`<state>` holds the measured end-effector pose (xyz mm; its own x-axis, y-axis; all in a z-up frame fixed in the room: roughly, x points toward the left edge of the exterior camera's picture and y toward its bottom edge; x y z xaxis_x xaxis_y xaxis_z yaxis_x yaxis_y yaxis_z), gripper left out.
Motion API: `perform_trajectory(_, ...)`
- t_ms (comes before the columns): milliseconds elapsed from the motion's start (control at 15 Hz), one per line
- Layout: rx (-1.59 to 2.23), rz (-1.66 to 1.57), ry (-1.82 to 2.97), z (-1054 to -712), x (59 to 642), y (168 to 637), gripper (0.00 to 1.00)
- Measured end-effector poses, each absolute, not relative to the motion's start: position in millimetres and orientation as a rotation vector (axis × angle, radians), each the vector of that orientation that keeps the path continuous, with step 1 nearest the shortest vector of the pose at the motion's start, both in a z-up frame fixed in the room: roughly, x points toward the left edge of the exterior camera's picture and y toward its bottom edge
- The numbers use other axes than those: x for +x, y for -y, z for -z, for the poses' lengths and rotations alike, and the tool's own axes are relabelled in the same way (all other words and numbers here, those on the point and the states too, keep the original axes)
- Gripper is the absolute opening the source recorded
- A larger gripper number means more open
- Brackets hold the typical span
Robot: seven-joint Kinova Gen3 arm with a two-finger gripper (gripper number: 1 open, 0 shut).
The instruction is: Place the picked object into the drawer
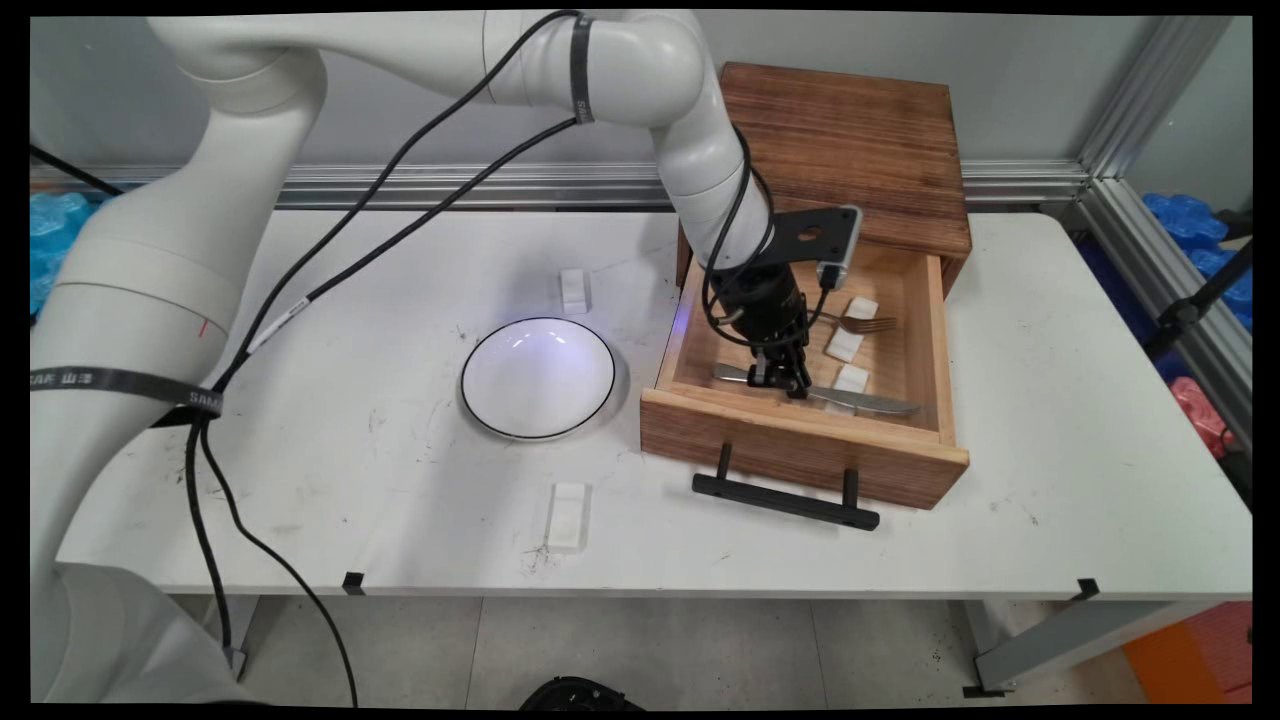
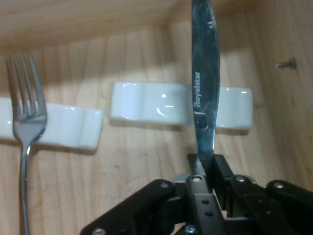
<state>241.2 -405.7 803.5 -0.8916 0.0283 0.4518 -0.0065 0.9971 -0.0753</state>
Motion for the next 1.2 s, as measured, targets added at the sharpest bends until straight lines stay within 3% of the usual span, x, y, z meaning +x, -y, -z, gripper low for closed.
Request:
perform_trajectory(800, -0.034, -0.126, 2.659, -798.0, 238.6, 407.6, 0.00)
perform_trajectory(867, -0.034, -0.128, 2.657, -798.0, 238.4, 407.9, 1.00)
perform_trajectory(1200, -0.032, -0.136, 2.655, -797.9, 237.8, 407.8, 1.00)
